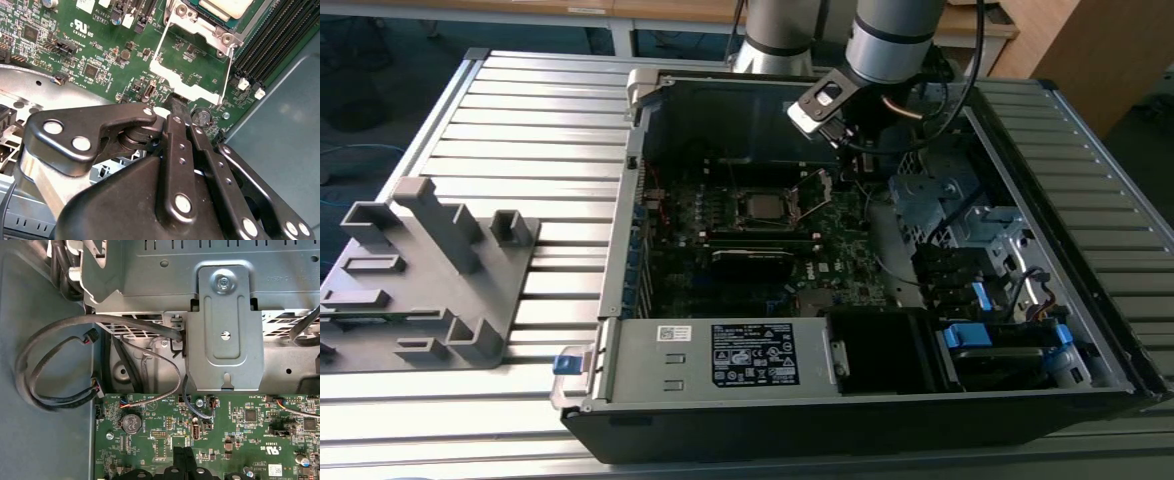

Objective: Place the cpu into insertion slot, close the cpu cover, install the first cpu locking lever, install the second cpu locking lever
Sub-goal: 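Close the cpu cover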

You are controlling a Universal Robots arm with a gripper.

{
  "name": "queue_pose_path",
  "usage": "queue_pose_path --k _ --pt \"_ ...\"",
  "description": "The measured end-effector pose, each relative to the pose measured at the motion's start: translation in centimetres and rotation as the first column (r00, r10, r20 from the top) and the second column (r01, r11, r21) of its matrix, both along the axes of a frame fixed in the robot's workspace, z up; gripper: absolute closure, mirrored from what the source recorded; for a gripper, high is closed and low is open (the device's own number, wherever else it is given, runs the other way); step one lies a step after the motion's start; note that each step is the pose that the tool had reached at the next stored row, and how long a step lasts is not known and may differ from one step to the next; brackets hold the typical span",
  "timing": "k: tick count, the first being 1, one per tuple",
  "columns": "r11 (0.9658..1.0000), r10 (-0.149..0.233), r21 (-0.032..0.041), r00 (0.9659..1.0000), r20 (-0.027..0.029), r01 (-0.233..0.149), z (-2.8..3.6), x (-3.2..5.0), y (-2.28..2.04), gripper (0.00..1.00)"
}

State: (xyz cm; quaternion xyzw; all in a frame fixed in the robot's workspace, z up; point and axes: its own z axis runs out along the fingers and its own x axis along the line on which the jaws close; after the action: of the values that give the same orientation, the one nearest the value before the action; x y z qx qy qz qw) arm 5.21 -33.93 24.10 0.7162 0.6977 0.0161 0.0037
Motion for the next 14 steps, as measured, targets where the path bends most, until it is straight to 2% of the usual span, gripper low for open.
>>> queue_pose_path --k 7,14 --pt "1.0000 0.000 0.0004 1.0000 0.0001 0.000 -0.02 -0.17 0.00 0.89" --pt "1.0000 0.000 0.0001 1.0000 0.0001 0.000 -0.02 -1.05 0.00 0.89"
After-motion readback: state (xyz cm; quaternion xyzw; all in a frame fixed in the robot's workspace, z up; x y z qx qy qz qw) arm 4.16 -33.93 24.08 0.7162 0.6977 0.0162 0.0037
